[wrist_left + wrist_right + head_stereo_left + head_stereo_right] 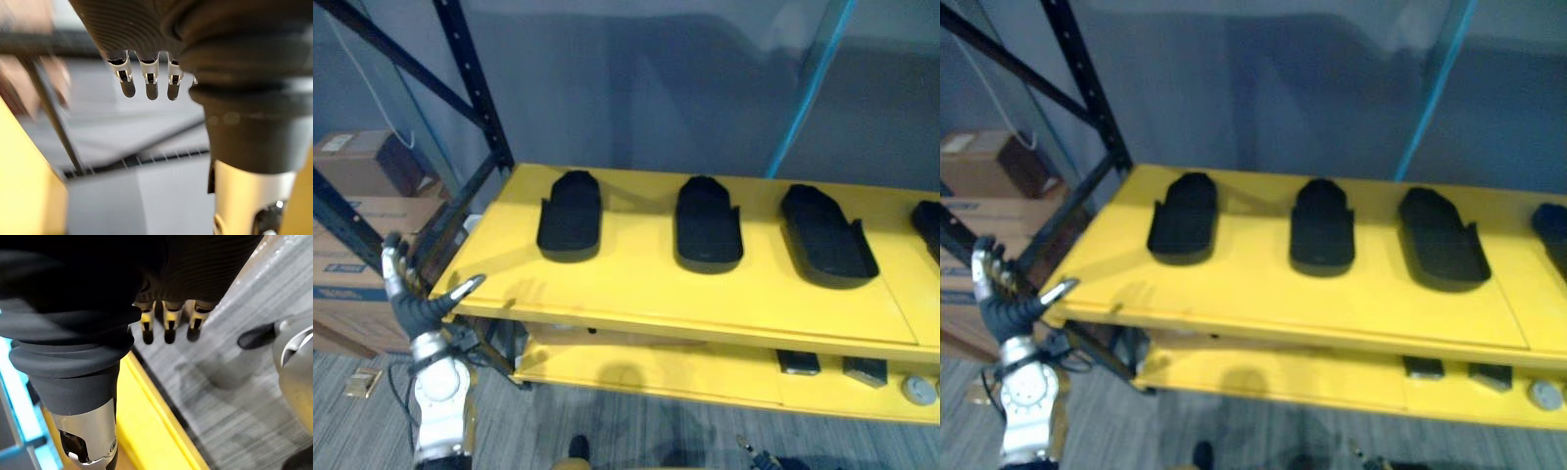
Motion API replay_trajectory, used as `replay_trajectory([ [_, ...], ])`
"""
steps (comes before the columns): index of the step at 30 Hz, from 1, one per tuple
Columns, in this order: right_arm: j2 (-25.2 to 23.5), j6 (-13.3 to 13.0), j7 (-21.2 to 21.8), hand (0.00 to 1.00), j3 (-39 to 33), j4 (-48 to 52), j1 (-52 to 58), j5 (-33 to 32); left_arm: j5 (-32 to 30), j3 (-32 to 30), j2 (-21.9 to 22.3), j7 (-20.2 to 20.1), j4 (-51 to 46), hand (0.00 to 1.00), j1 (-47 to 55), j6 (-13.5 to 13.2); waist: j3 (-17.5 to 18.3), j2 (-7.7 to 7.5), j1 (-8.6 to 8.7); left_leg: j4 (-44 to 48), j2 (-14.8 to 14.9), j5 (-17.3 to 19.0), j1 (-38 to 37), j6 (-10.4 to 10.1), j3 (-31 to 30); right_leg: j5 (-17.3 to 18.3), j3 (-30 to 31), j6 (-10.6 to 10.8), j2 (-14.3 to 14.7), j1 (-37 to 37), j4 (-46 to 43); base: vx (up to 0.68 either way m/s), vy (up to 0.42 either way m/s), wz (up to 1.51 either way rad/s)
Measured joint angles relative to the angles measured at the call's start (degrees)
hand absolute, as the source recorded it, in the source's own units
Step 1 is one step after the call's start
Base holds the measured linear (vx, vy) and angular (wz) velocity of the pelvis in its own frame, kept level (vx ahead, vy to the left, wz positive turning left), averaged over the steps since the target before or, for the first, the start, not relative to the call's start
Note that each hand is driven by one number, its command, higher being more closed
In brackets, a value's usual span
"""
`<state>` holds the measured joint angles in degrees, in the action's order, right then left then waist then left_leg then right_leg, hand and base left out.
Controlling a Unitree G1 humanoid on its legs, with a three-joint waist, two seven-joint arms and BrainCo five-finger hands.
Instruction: Walk over and take plastic housings, then place them on the shelf
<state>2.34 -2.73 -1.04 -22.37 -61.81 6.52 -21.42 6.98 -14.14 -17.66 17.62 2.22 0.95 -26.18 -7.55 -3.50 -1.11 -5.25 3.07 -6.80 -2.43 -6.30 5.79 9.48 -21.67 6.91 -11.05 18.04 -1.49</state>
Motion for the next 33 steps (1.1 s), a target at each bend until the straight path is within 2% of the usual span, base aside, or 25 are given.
replay_trajectory([
  [3,-0.06,-0.89,0.04,0.0,-0.16,0.0,0.24,0.26,2.36,2.13,-1.67,-4.47,-0.04,0.0,-2.08,1.89,0.0,0.01,0.52,0.0,0.42,0.51,-1.08,-0.41,1.12,0.39,1.35,-0.72,0.07,0.01,-0.57,0.06,-0.038,-0.19],
  [4,-0.06,-1.0,0.06,0.0,-0.16,0.01,0.61,0.32,3.96,4.4,-2.15,-7.36,-0.04,0.0,-3.24,3.51,0.12,-0.05,0.73,-0.01,0.69,0.82,-1.59,-0.62,1.53,0.51,1.58,-0.92,0.16,0.13,-0.86,0.04,-0.037,-0.15],
  [6,-0.07,-1.01,0.09,0.0,-0.16,0.01,0.55,0.35,4.4,5.93,-2.16,-8.99,-0.04,0.0,-4.08,4.25,0.18,-0.11,1.09,-0.01,0.8,0.85,-1.59,-0.66,1.7,0.59,1.58,-1.06,0.26,0.09,-0.94,0.02,-0.016,-0.05],
  [8,-0.09,-1.04,0.1,0.0,-0.16,0.0,0.5,0.37,6.31,9.04,-2.16,-12.14,0.02,0.0,-5.24,6.58,0.22,-0.16,1.88,0.0,1.06,0.87,-1.78,-0.69,2.7,0.58,1.87,-1.1,0.36,-0.02,-0.99,0.02,-0.014,-0.09],
  [12,-0.24,-1.03,0.14,0.0,-0.16,-0.04,0.91,1.65,9.07,13.5,-2.04,-14.86,3.17,0.0,-8.65,10.1,0.47,-0.23,2.37,-0.01,1.63,1.07,-2.68,-0.96,3.9,0.56,2.96,-1.15,0.62,0.0,-1.15,0.01,-0.015,-0.15],
  [14,-0.3,-1.0,0.13,0.0,-0.17,-0.12,1.04,1.96,11.18,14.94,-1.99,-15.61,5.3,0.0,-10.76,10.98,0.64,-0.5,3.44,-0.01,1.86,1.08,-2.68,-0.97,3.97,0.52,3.01,-1.21,0.82,-0.04,-1.15,-0.01,-0.008,-0.03],
  [16,-0.38,-0.94,0.1,0.0,-0.16,-0.37,1.24,1.97,13.43,16.06,-1.54,-15.63,8.63,0.0,-12.98,12.4,1.13,-0.86,4.22,-0.01,2.04,1.12,-2.75,-1.02,4.16,0.48,3.16,-1.33,0.95,-0.12,-1.14,-0.02,-0.004,-0.04],
  [19,-0.64,-0.93,0.09,0.0,-0.14,-0.38,1.45,1.96,13.58,17.33,0.12,-15.4,13.13,0.0,-15.26,12.86,1.72,-1.62,5.21,-0.02,2.1,1.31,-2.86,-1.11,4.36,0.44,3.36,-1.47,0.96,-0.17,-1.14,0.0,0.005,-0.03],
  [23,-0.71,-0.88,-0.01,0.0,-0.03,-0.37,2.23,1.92,15.16,17.95,2.49,-14.93,16.45,0.0,-16.63,13.0,2.17,-1.93,5.18,-0.01,2.37,1.93,-3.59,-1.1,5.96,-0.14,4.68,-2.78,0.98,-0.52,-0.99,0.01,0.024,-0.2],
  [28,-1.15,-0.85,-0.26,0.0,0.31,-0.37,2.23,1.9,15.16,17.94,2.45,-13.54,21.53,0.0,-18.9,13.21,2.86,-2.7,6.05,0.01,2.35,2.12,-3.56,-1.03,6.8,-0.43,4.73,-3.18,0.73,-1.47,-1.71,0.02,0.013,-0.1],
  [33,-1.16,-0.87,-0.22,0.0,0.67,-0.37,1.87,1.9,15.12,18.96,2.44,-12.41,26.4,0.0,-20.23,15.5,2.94,-2.62,6.63,0.03,2.56,2.06,-3.58,-0.98,7.64,-1.21,4.79,-2.69,0.7,-2.37,-2.26,0.0,0.008,-0.08],
])
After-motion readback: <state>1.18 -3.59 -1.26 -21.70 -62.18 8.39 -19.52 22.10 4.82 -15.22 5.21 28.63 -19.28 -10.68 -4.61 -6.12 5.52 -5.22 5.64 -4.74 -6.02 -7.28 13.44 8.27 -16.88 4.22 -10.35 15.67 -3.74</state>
